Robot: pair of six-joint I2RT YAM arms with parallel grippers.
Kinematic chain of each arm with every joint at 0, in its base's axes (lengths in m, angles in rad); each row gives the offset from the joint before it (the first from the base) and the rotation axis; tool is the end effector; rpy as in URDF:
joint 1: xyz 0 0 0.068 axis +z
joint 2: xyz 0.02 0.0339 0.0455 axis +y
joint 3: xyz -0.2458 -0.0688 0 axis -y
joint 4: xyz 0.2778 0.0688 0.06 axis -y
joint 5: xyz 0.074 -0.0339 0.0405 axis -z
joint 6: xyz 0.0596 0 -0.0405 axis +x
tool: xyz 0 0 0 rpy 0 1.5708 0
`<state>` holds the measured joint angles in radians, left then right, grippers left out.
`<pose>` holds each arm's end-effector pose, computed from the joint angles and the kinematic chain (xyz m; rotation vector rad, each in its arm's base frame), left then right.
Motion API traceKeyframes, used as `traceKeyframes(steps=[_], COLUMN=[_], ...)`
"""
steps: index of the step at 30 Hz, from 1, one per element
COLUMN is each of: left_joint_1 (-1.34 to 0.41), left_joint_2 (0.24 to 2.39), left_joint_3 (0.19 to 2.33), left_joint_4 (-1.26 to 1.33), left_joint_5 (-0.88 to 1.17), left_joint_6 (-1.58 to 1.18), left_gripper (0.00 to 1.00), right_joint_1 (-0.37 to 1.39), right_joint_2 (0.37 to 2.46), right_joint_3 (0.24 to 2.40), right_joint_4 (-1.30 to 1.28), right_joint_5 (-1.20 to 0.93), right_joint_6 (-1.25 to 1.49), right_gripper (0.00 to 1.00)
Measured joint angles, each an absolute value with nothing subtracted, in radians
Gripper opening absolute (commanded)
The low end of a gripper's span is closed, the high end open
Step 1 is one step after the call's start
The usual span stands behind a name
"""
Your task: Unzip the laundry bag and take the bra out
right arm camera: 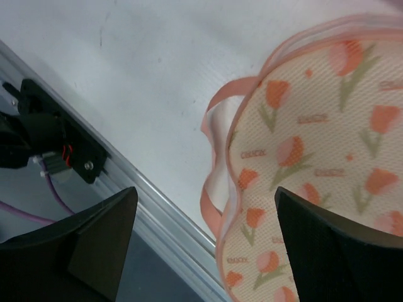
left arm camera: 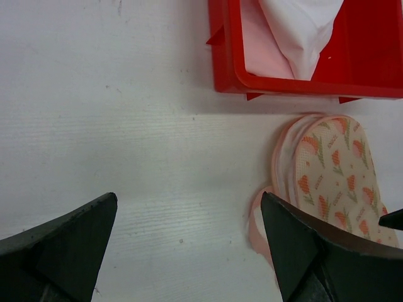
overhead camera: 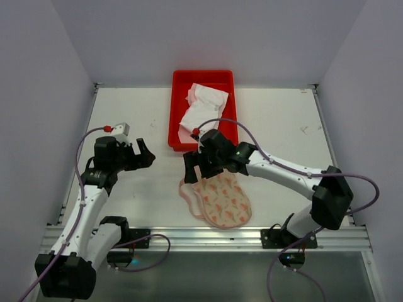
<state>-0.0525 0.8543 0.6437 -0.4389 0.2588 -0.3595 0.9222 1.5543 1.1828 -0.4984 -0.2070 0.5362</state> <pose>0.2465 -0.0282 0.2199 -0.1994 2.2347 -0.5125 0.2209 0.3118 0.2132 -0.6014 2.5577 0.8428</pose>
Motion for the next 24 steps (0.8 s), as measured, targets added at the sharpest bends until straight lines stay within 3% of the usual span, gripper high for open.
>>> traceKeyframes(steps=[5, 11, 16, 24], left_joint_1=[-0.052, -0.052, -0.052, -0.052], left_joint_2=[0.810, 0.788, 0.783, 0.674], left_joint_3=[0.714, 0.828, 0.892, 1.049], left_joint_4=[-0.477, -0.495, -0.544, -0.678], left_joint_5=[0.253, 0.211, 0.152, 0.036], left_joint_6=[-0.376, -0.387, -0.393, -0.352], left_gripper=[1.00, 1.00, 1.00, 1.00], right_joint_1=[0.826, 0.490, 0.214, 0.176], right_joint_2=[1.403, 1.191, 0.890, 0.477], right_joint_3=[1.184, 1.152, 1.087, 1.105], right_joint_4=[-0.499, -0.500, -0.525, -0.572], right_joint_5=[-0.051, 0.069, 0.171, 0.395], right_joint_6=[0.542, 0.530, 0.519, 0.426], right_gripper=[0.98, 0.99, 0.99, 0.99])
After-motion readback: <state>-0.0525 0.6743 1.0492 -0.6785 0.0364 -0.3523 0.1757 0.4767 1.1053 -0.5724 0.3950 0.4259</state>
